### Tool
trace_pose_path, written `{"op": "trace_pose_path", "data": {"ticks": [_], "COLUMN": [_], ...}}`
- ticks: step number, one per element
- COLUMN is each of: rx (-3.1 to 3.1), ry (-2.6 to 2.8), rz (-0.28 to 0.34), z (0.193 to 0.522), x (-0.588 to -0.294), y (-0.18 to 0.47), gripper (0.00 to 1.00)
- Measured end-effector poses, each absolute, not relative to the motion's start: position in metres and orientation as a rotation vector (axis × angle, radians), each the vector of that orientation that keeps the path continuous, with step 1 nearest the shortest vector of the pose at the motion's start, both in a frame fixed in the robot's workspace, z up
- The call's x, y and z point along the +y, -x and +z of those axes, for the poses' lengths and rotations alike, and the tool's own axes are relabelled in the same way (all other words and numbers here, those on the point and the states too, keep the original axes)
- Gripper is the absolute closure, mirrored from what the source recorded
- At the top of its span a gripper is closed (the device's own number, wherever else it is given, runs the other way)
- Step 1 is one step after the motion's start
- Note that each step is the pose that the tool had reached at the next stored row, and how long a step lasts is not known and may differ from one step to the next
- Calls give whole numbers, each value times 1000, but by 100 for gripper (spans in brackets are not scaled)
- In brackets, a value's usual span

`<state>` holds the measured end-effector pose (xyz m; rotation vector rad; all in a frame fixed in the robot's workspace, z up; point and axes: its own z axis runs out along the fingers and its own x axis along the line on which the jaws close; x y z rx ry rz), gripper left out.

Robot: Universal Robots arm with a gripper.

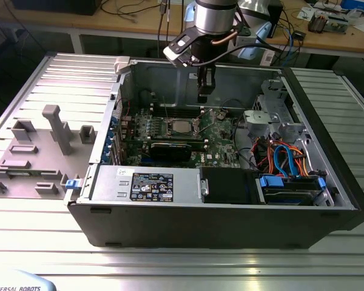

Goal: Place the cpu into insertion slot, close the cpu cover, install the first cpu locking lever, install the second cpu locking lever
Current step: 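Close the cpu cover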

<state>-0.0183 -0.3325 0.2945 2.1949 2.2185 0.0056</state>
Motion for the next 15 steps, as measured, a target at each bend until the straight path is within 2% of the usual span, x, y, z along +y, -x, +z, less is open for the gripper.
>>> {"op": "trace_pose_path", "data": {"ticks": [15], "rx": [2218], "ry": [-2195], "rz": [5], "z": [294], "x": [-332], "y": [14], "gripper": [89]}}
